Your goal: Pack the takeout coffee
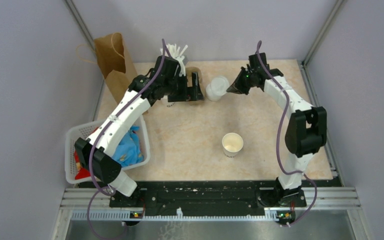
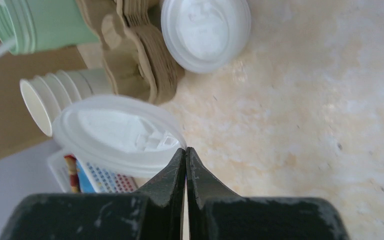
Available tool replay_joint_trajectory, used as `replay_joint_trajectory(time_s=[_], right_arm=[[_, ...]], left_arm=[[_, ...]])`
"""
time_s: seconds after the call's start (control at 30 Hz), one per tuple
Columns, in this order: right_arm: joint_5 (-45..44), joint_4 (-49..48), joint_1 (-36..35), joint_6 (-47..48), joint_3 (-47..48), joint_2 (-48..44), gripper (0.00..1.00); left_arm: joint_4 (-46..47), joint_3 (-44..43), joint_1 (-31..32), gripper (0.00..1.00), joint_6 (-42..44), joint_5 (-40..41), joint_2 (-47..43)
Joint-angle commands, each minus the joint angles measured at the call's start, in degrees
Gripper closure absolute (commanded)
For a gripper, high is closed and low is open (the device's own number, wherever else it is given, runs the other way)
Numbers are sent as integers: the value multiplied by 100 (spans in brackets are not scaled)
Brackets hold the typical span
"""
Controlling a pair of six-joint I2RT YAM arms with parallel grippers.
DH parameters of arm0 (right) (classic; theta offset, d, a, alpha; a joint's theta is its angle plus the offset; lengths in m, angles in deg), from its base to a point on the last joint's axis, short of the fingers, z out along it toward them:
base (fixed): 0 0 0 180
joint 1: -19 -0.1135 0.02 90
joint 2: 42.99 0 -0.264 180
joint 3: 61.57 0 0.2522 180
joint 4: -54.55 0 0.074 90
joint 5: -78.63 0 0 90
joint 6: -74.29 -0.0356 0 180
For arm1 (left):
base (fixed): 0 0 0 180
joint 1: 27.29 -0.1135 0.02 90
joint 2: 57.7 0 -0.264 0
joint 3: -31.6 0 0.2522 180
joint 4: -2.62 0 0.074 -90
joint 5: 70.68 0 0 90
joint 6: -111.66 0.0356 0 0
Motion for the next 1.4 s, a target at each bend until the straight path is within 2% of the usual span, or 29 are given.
replay_joint_trajectory(time_s=[0.0,0.1,0.23,0.33,0.4,0.6,0.9,0.97,1.37], right_arm=[[-351,472,-379,1133,-438,-1114,100],[-773,797,-841,1303,-712,-1701,100],[-1094,947,-1293,1069,-1038,-2324,100],[-1189,979,-1486,934,-1177,-2532,100],[-1250,1055,-1583,909,-1146,-2588,100],[-1385,1176,-1744,874,-1042,-2695,100],[-1462,1294,-1787,845,-1077,-2898,100],[-1473,1302,-1781,853,-1092,-2933,100],[-1430,1270,-1795,910,-1127,-2985,100]], left_arm=[[373,31,-18,5,-540,-572,-183],[332,167,8,14,-769,-592,-46],[65,82,104,25,-827,-257,127],[-31,72,278,31,-801,51,102],[-138,51,444,40,-754,255,114],[-371,-1,877,59,-679,958,187],[-460,-118,1002,62,-662,1458,318],[-477,-138,1003,58,-652,1577,303],[-185,-291,1000,60,-857,1199,443]])
